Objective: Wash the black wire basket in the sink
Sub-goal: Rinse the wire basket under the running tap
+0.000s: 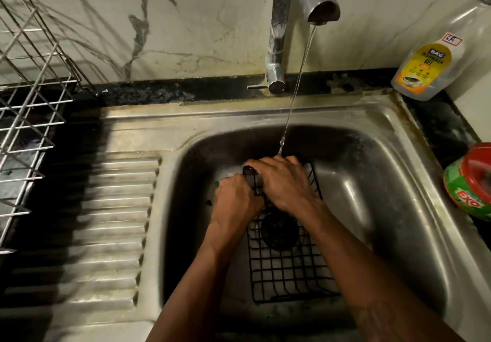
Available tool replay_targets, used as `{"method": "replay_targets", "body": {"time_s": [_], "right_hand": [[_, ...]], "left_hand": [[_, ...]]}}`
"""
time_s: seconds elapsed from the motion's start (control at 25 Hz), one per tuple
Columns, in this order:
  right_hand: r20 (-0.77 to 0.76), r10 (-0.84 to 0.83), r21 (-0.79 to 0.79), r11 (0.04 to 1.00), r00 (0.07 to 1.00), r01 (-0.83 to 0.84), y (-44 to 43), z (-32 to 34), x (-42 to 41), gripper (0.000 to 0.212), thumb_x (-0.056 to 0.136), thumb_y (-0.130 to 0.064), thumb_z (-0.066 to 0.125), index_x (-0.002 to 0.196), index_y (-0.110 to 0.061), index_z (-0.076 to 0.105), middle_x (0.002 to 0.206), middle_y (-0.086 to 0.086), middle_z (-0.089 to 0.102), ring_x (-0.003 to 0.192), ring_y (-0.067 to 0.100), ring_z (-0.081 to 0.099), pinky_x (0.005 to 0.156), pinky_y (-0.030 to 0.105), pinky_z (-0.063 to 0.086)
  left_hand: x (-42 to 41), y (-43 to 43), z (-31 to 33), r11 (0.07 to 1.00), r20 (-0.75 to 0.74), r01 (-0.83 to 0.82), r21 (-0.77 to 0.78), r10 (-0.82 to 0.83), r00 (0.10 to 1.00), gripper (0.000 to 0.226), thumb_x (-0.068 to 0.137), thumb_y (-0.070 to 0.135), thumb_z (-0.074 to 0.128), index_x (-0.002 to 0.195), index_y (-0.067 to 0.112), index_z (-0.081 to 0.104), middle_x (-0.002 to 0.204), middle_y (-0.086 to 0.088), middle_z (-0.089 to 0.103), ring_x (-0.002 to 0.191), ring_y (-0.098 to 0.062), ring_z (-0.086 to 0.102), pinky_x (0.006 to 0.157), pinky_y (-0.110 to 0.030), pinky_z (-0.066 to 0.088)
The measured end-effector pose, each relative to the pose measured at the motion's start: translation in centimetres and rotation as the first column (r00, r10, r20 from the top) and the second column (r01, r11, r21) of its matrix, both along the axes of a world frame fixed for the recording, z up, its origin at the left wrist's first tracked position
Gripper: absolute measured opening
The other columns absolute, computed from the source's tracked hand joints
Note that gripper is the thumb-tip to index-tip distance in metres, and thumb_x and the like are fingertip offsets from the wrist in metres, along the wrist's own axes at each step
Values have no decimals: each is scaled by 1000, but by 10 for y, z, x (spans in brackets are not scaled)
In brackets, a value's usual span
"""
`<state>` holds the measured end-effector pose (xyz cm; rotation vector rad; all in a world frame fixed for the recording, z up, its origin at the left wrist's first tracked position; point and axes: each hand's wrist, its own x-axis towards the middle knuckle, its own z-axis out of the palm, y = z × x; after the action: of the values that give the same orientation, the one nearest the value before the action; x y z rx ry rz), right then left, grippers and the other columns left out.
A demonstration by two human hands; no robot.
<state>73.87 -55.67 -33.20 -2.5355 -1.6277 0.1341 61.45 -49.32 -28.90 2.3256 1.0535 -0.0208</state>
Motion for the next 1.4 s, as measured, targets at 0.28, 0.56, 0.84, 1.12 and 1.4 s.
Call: {"method": "replay_targets", "body": {"time_s": [0.28, 0.56, 0.84, 1.12, 1.4], "right_hand": [[-10, -157, -24, 987, 988, 157, -7, -1, 13, 39, 89, -26, 61, 128, -32, 60, 126, -8, 65, 124, 19, 52, 113, 48, 25], [-120, -112, 44, 992, 986, 118, -23, -2, 28, 45, 95, -12, 53, 134, -33, 58, 125, -5, 66, 110, 20, 61, 91, 39, 49], [-76, 16, 130, 991, 997, -6, 9, -22, -2, 40, 91, -17, 59, 130, -24, 63, 123, 1, 69, 112, 27, 61, 97, 42, 42], [-48, -156, 135, 978, 987, 161, -40, -9, 54, 35, 102, -21, 37, 113, -21, 70, 103, 4, 72, 89, 21, 64, 79, 39, 56], [-247, 21, 284, 957, 969, 52, -7, -2, 0, 25, 81, -43, 58, 80, -23, 72, 74, -7, 69, 72, 15, 61, 64, 36, 54]], "left_hand": [[9, 6, 10, 995, -81, 102, -16, -103, 991, 14, 91, 8, 65, 101, -2, 66, 99, -16, 65, 88, -30, 65, 76, -33, 52], [9, 18, 2, 979, -114, -8, -204, -16, 993, 4, 87, 8, 66, 90, 5, 65, 82, -14, 72, 70, -32, 76, 65, -42, 65], [5, 10, 10, 970, 18, 19, -244, -16, 1000, 19, 99, 14, 54, 109, 3, 66, 113, -14, 70, 102, -30, 69, 77, -30, 49], [14, 15, 3, 954, -39, -71, -291, 62, 997, 3, 84, 4, 66, 84, 1, 65, 77, -16, 74, 67, -27, 76, 60, -44, 65], [19, 17, 2, 948, 4, -58, -314, 62, 998, 15, 90, 6, 65, 78, -2, 69, 61, -16, 71, 49, -24, 71, 52, -43, 62]]}}
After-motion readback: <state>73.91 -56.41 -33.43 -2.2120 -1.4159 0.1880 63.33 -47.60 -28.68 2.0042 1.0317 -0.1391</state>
